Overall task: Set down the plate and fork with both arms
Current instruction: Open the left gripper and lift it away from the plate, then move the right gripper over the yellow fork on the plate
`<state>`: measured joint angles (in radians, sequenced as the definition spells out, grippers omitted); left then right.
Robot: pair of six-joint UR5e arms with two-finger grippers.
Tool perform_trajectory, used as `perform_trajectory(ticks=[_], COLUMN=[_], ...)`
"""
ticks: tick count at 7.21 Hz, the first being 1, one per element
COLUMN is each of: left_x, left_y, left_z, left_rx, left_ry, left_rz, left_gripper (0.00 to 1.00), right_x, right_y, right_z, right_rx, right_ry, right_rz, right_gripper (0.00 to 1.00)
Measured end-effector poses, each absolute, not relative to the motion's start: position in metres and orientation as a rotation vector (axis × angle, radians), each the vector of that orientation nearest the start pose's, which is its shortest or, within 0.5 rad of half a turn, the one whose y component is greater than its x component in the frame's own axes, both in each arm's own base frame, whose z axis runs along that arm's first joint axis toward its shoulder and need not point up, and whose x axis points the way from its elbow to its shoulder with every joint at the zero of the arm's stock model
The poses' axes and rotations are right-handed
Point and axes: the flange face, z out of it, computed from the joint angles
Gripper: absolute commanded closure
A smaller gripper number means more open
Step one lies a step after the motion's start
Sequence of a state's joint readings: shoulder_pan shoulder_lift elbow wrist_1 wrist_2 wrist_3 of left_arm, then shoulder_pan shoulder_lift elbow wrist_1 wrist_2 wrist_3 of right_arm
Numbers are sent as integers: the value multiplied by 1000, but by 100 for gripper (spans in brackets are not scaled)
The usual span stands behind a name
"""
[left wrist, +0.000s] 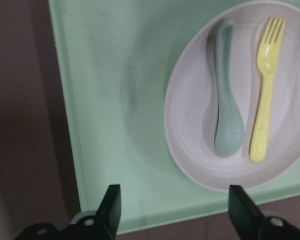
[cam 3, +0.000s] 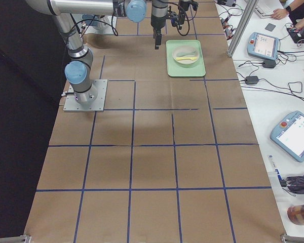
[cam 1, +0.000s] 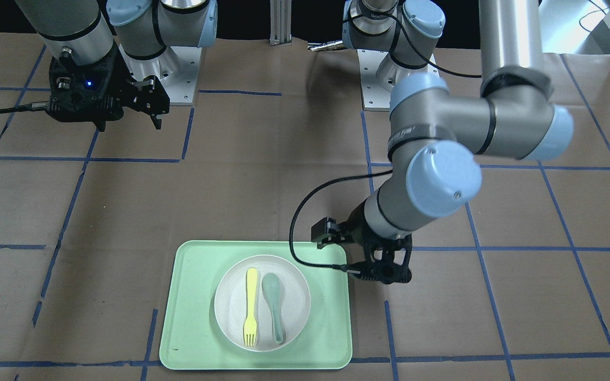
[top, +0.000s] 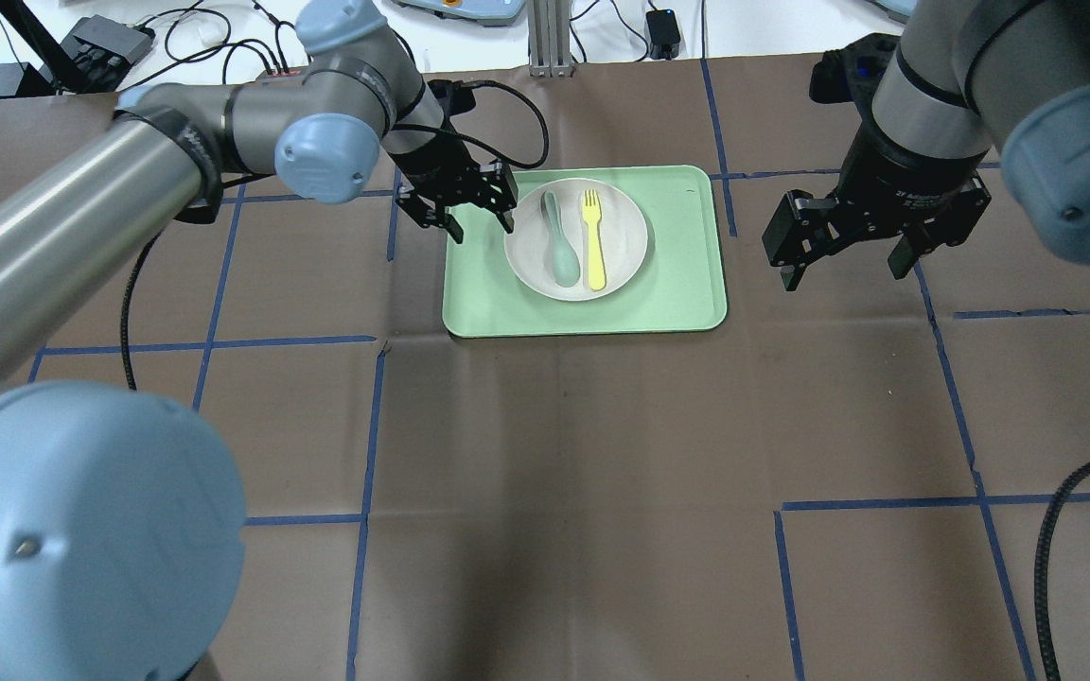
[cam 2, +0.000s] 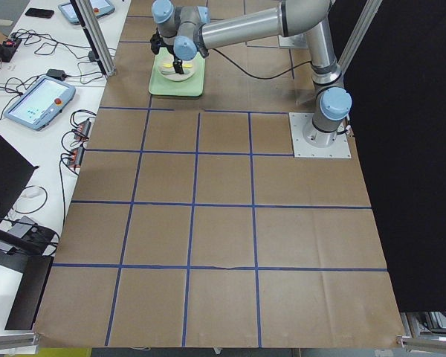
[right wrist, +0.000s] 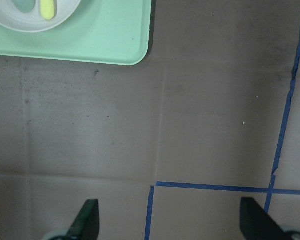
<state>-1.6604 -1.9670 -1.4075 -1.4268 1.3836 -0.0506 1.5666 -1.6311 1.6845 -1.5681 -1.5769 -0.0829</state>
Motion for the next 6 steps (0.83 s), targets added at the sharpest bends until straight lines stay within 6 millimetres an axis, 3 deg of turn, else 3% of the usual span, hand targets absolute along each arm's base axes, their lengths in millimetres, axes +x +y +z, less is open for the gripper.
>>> perform_trajectory(ticks=[1, 3, 4, 6], left_x=[-195, -173, -165, -158], left_y=[-589, -532, -510, -494], left_z=[405, 472, 492, 503], left_rx=[44, 34, 64, 126], left_ry=[3244, 3172, 3146, 3129], left_rz=[189, 239, 223, 202], left_gripper=[0, 0, 0, 0], right_x=[131, 132, 133, 136], right_y=[-461, -463, -463, -465], right_z=[461, 461, 463, 464], right_rx=[-125, -116, -94, -16], right_ry=[3142, 3144, 3145, 3141], right_rz=[82, 68, 60, 39], right_gripper=[0, 0, 0, 0])
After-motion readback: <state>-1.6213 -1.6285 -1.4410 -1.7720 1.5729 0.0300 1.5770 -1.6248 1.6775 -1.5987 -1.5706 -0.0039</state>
